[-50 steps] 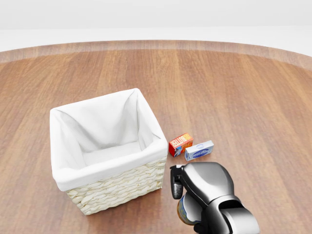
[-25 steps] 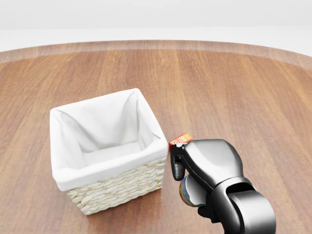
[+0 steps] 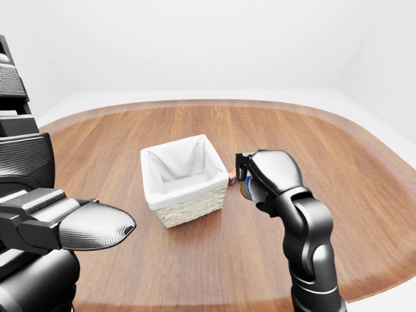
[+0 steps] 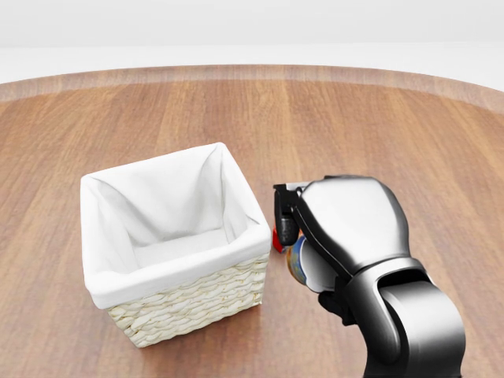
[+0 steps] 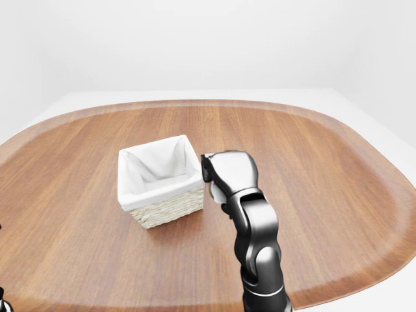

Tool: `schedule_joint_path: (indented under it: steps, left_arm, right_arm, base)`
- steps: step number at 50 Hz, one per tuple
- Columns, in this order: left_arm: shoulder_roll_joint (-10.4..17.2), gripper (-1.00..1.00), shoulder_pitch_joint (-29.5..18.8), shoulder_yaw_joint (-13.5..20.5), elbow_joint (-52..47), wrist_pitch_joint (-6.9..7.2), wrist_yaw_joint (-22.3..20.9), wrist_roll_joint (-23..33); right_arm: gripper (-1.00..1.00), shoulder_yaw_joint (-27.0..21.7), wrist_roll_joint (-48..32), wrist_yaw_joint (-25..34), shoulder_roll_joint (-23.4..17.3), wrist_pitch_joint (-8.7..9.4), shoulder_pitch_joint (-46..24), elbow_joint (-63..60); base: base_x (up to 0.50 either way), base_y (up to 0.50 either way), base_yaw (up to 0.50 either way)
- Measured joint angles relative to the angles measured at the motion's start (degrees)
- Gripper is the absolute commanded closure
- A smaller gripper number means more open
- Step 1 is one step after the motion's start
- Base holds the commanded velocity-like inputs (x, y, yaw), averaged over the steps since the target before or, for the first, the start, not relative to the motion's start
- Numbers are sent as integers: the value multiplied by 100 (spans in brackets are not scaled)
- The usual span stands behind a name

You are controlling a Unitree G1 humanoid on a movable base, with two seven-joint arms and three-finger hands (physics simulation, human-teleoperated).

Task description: Pick up the alphabet soup and put it in the basket.

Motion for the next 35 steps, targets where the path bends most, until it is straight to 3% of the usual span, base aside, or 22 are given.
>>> schedule_joint_path:
  steps: [35]
  left_arm:
    - [16,-100,21,-44,0,0,-10,22]
  right_arm:
    - [95,114,-346,0,411,0,-1178,-220]
  base:
    - [0,0,0]
